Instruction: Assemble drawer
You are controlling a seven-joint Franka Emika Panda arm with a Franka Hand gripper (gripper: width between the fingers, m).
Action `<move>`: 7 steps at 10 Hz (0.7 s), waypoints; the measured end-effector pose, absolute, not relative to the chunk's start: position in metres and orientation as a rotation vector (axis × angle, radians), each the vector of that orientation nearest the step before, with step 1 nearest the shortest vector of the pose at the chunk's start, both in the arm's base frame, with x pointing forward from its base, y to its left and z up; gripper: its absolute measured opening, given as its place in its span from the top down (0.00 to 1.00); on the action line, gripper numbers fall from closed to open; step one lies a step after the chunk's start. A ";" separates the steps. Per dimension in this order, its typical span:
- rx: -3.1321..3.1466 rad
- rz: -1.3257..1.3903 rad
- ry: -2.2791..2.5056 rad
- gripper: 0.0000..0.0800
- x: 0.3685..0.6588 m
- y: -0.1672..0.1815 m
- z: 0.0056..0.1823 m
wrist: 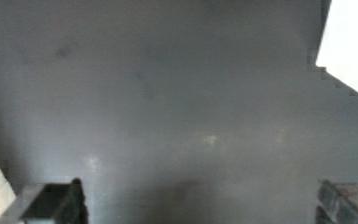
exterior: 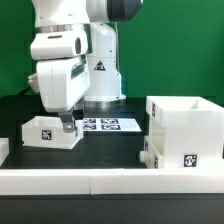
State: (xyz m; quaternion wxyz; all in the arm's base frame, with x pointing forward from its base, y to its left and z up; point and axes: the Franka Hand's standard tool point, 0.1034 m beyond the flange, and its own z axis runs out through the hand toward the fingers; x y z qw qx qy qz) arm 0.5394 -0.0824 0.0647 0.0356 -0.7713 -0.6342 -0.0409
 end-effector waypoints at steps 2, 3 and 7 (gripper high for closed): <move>-2.480 -0.119 -1.796 0.19 0.539 -0.082 0.064; -2.541 -0.114 -1.703 0.19 0.539 -0.082 0.064; -2.823 -0.126 -1.135 0.19 0.515 -0.098 0.065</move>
Offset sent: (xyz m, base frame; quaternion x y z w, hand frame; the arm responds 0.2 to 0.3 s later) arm 0.0000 0.0000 0.0000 0.0000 0.0000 0.1938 0.9810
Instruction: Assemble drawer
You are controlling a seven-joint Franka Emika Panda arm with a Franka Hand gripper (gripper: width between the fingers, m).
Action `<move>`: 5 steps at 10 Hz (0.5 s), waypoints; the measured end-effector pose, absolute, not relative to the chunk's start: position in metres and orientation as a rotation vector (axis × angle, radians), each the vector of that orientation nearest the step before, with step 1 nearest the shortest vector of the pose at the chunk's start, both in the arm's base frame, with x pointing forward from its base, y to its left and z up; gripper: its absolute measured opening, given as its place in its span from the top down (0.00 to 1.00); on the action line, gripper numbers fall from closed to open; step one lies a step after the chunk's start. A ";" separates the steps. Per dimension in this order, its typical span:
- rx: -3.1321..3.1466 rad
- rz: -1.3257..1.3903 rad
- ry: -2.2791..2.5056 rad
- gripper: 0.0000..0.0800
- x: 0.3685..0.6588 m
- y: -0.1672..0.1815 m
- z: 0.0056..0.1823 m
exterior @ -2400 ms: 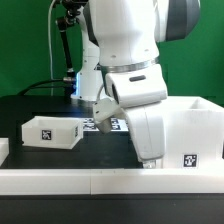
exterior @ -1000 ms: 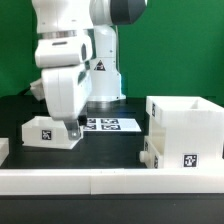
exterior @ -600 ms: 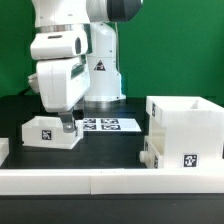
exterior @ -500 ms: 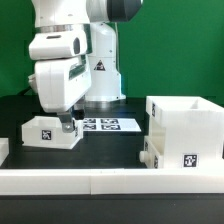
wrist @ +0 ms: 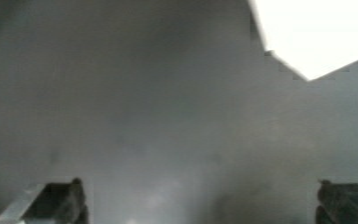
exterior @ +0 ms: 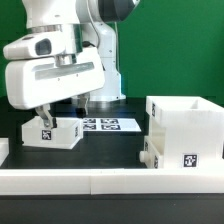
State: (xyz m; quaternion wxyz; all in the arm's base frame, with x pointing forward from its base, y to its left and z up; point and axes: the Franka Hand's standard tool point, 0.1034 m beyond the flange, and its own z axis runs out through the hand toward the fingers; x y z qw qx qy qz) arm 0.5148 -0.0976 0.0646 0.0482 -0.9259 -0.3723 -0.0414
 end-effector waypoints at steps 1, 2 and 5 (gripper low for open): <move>-2.863 -0.131 -1.068 0.19 0.505 -0.100 0.068; -2.915 -0.121 -0.906 0.19 0.497 -0.102 0.071; -3.008 -0.115 -0.551 0.19 0.479 -0.104 0.077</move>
Offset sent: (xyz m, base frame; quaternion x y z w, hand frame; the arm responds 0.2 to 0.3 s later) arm -0.0428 -0.0108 0.0167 -0.0416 0.0066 0.2416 0.9695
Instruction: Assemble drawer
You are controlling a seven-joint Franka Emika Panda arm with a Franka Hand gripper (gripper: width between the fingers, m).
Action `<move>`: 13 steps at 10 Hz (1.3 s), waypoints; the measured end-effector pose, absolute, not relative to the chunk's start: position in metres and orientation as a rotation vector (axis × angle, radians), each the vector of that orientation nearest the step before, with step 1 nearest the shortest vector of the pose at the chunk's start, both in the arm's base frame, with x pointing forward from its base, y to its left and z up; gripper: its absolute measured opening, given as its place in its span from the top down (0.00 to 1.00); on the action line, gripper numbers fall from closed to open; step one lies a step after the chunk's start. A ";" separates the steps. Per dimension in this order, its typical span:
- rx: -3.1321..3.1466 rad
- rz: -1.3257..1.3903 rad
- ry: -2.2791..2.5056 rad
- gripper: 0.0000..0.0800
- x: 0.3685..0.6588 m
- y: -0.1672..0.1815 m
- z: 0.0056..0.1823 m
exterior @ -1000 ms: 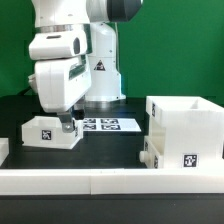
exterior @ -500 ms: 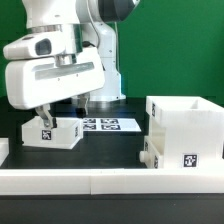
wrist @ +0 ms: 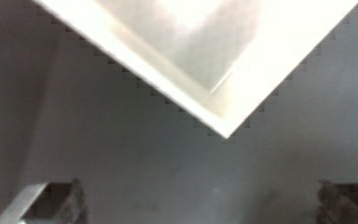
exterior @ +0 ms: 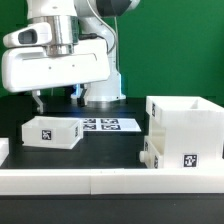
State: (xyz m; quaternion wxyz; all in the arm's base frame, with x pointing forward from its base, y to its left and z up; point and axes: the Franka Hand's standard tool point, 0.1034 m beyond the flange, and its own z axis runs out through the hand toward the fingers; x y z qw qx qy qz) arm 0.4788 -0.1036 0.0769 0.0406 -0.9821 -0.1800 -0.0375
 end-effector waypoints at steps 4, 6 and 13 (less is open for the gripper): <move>-3.036 -0.102 -0.222 0.19 0.479 -0.101 0.076; -3.036 -0.076 0.030 0.19 0.473 -0.098 0.074; -3.024 -0.018 0.316 0.19 0.433 -0.081 0.033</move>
Offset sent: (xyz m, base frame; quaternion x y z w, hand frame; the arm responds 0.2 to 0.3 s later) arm 0.0000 0.0000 0.0000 0.0000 0.0000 0.1938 0.9810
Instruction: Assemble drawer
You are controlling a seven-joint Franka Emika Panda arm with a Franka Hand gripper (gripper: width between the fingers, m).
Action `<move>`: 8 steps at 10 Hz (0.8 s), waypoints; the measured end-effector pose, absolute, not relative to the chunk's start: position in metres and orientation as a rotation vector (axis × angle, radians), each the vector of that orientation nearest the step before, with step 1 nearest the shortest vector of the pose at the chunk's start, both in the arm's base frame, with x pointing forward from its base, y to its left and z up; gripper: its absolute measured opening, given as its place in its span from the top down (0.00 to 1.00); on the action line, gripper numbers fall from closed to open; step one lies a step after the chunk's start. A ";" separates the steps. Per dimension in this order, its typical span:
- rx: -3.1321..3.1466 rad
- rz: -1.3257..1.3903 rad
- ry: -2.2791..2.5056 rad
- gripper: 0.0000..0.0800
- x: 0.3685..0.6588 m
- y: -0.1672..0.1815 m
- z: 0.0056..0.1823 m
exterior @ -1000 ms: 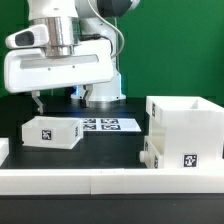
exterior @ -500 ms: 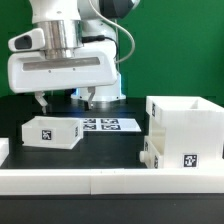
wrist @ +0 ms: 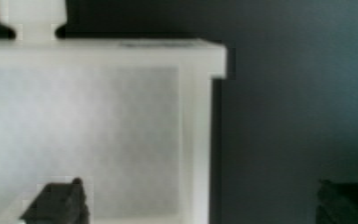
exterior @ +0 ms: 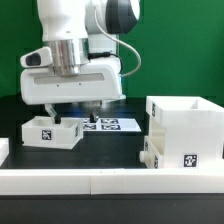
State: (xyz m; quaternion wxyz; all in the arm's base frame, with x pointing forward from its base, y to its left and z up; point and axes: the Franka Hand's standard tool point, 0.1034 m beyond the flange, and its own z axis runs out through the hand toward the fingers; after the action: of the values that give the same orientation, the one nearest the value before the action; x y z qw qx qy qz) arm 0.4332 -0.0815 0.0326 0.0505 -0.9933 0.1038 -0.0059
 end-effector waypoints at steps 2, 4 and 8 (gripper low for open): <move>-3.030 -0.028 0.296 0.19 0.430 -0.079 0.022; -3.038 -0.048 0.284 0.19 0.428 -0.076 0.011; -3.045 -0.061 0.263 0.48 0.425 -0.074 0.005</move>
Offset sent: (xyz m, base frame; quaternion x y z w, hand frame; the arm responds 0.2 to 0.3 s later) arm -0.0081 0.0038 -0.0224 -0.0165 0.0285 -0.0115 0.9994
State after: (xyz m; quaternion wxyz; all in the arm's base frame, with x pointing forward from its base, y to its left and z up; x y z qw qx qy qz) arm 0.4253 -0.0740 0.0055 0.0425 -0.9952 0.0861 -0.0198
